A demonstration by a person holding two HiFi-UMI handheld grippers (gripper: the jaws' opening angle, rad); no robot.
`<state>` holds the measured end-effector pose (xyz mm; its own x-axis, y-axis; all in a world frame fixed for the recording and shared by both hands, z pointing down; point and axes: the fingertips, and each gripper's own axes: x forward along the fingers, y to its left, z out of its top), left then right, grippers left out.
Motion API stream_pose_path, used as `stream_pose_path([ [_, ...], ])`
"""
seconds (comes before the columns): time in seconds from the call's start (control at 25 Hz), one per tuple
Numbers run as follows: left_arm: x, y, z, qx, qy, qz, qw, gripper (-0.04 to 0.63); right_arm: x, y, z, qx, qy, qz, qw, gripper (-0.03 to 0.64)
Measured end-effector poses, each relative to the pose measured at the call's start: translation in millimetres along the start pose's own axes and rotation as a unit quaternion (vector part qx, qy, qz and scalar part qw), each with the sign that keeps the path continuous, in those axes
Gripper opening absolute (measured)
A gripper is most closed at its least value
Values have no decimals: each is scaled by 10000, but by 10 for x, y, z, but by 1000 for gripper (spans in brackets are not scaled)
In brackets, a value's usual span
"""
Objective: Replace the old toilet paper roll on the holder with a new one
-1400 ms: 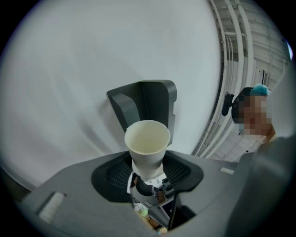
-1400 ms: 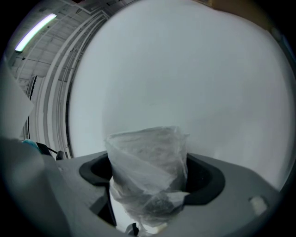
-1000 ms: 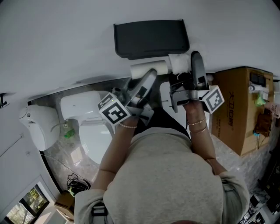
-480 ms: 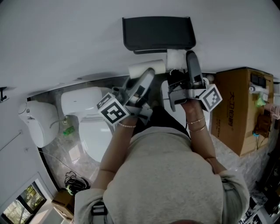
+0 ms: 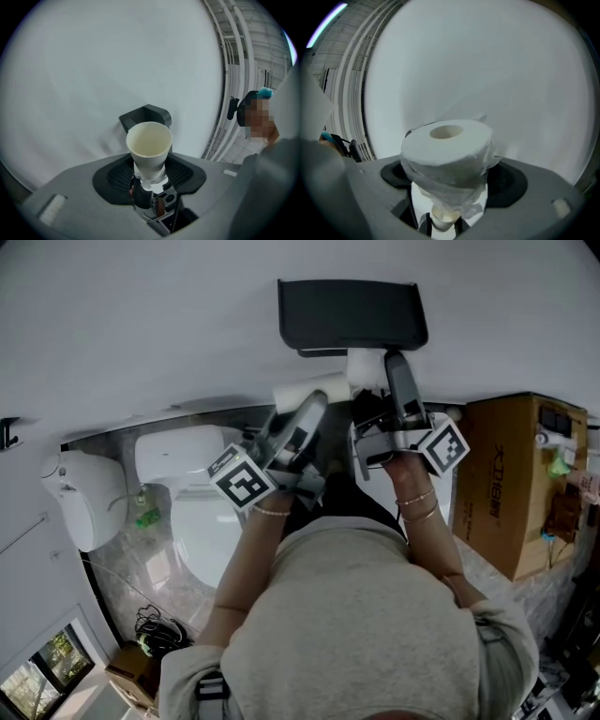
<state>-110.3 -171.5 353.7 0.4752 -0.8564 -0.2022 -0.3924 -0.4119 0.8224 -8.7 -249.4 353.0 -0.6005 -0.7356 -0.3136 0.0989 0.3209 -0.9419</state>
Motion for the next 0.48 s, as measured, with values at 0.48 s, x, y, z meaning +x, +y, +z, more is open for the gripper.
stream_pose_path([
  [0.48,-73,12,28,70,-156,173,9997,209,69,-27,-102,247,318,57,9992,445],
])
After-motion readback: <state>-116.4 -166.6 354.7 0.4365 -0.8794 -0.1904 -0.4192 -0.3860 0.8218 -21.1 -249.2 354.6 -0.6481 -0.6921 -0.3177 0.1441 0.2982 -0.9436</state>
